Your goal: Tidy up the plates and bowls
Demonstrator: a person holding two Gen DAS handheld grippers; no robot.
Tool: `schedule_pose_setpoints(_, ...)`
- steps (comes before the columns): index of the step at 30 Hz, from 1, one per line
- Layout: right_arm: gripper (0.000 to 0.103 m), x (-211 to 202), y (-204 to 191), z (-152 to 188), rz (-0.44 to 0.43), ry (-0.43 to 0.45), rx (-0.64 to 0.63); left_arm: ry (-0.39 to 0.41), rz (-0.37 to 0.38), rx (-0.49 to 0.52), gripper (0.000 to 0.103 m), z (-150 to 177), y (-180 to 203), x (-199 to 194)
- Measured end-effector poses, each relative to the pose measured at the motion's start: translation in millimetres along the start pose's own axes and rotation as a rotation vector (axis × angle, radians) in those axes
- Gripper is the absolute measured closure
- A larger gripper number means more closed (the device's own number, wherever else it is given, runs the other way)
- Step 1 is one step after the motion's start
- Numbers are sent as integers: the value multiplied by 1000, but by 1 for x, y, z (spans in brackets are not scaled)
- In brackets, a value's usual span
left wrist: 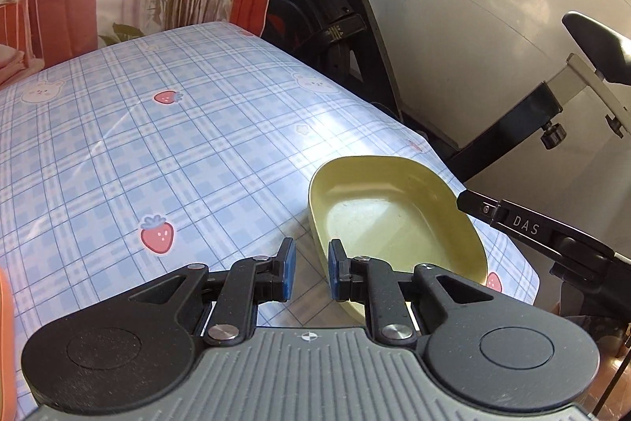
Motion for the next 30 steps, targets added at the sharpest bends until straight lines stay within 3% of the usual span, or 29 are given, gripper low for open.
schedule_pose_setpoints(20,95,9,7,17,-39,-65,97,-40,52,-2,86,13,12,21)
schedule_pose_setpoints(30,96,3,-61,5,-177,-78,27,2,-7,-20,86,6,-43,-22)
Point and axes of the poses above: each gripper's, at about its wrist camera, not at the fingertips, and x roughly the way its jaws point, y to its right, z to its underside, the point moved 5 cm from there along x, roughly the way its jaws point, and after that the axes turned 12 degrees about -z, right-handed, at the moved point
